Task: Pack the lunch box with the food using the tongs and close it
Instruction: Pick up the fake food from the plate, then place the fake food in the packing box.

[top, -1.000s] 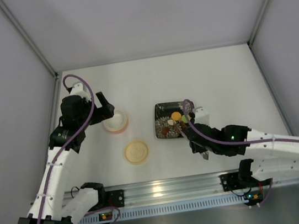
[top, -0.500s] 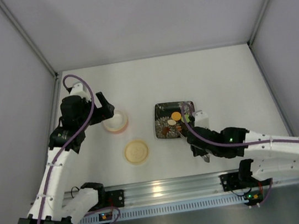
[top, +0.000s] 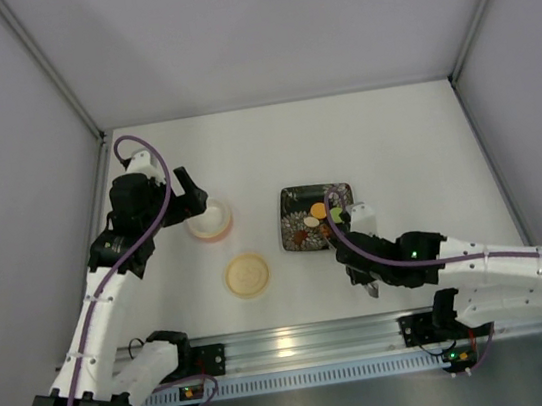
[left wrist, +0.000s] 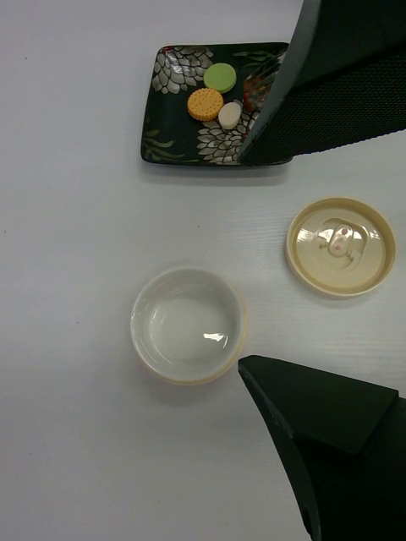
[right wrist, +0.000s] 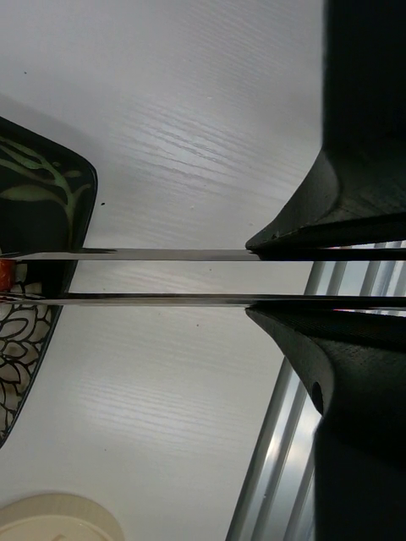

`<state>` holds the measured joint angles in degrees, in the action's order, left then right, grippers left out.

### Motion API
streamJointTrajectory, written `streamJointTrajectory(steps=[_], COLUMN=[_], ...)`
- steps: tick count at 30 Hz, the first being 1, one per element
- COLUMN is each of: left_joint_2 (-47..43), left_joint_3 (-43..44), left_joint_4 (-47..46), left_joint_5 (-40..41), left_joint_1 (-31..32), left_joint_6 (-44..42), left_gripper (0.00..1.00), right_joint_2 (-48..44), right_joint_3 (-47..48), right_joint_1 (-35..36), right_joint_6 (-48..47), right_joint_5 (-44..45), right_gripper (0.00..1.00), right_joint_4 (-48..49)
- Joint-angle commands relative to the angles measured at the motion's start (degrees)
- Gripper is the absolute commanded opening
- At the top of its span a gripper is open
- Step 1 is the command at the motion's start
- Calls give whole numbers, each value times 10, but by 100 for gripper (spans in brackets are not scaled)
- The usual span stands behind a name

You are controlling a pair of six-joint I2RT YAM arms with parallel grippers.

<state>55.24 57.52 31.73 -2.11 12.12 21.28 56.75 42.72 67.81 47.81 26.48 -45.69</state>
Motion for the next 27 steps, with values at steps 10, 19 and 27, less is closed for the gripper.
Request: streamJointTrajectory(steps=[10, 19, 27], left_joint_2=[-11, -8, 48], left_joint_3=[-5, 1, 22], left_joint_4=[-4, 6, 44], left_joint_5=[-3, 83, 160], left_joint_1=[2, 1, -39], left_joint_6=[-1, 17, 54], left_gripper=[99, 99, 99], right_joint_2=[-7, 125, 295], right_joint_3=[82, 218, 397], right_joint_1=[17, 18, 18], right_joint_6=[-18, -95, -156], right_joint_5=[49, 28, -22], right_gripper=[17, 17, 17], right_joint_4=[-25, 53, 106])
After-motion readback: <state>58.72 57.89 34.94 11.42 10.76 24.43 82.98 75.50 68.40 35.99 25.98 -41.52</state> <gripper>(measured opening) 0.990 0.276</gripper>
